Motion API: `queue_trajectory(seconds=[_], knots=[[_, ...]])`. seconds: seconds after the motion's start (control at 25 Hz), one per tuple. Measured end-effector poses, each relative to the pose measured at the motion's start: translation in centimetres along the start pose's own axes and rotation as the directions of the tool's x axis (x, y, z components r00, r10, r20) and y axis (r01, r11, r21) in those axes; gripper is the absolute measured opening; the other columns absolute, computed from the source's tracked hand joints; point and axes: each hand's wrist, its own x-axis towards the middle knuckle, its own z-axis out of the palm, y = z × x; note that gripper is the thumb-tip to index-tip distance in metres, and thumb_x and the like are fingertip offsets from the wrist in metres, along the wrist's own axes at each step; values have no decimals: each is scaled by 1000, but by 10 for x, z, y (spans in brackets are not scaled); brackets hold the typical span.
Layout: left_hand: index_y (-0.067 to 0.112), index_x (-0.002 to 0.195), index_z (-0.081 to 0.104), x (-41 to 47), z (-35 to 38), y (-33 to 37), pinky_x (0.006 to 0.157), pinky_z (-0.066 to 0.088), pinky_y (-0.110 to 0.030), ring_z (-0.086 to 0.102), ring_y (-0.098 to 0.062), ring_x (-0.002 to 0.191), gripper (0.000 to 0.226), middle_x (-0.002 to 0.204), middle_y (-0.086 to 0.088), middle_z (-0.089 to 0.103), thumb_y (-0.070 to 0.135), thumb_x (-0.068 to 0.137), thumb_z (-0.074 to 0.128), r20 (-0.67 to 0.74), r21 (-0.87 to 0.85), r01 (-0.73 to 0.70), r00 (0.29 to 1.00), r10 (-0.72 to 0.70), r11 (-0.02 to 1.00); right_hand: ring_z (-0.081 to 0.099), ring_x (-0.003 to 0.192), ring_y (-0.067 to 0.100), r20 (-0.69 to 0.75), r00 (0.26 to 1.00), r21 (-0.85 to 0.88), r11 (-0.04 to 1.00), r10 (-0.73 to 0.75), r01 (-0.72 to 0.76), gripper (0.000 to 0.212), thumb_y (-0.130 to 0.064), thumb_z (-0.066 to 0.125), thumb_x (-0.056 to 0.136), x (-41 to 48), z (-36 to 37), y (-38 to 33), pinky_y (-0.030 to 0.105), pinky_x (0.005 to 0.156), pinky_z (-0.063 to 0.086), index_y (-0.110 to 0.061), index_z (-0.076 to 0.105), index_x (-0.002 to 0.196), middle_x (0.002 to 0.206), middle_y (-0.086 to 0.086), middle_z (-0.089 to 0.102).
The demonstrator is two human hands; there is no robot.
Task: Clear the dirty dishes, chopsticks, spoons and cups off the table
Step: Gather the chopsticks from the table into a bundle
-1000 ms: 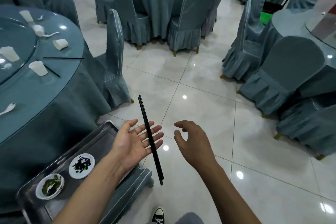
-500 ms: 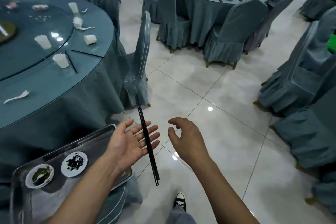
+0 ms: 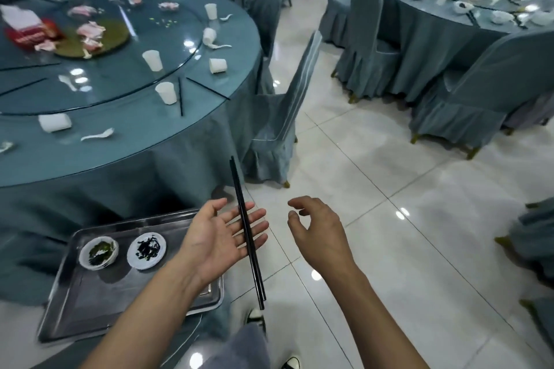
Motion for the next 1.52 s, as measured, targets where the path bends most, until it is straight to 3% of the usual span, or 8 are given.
queue_trajectory(seconds=[0.44,0.68,0.88,1.52], knots=[[2,128,61,101,13,108,98,50,-52,65,-40,115,49,126,-22,69,36,99,43,-102,-164,-139,987,123,977,59,102,4,143,980,-56,987,-139,148,24,-29,59,96,171,37,-32,25,93,48,-28,67,118,114,-13,67],[1,133,60,149,8,183,94,52,-52,67,-38,109,53,121,-21,71,37,98,43,-112,-201,-160,984,140,966,58,101,4,189,965,-77,977,-183,201,22,-27,61,96,264,65,-71,19,89,47,-26,68,117,111,-12,66],[2,135,59,175,-2,222,91,53,-51,69,-37,103,53,126,-22,69,37,98,43,-133,-231,-165,982,136,959,59,106,10,243,951,-119,967,-191,224,23,-33,59,97,319,91,-88,32,95,52,-31,65,119,115,-12,65],[6,130,63,297,3,329,99,49,-51,64,-36,114,49,128,-19,69,37,99,42,-306,-368,-250,942,138,896,59,110,10,473,828,-69,924,-302,376,27,-29,58,99,523,147,-120,28,99,49,-24,65,125,120,-6,64]])
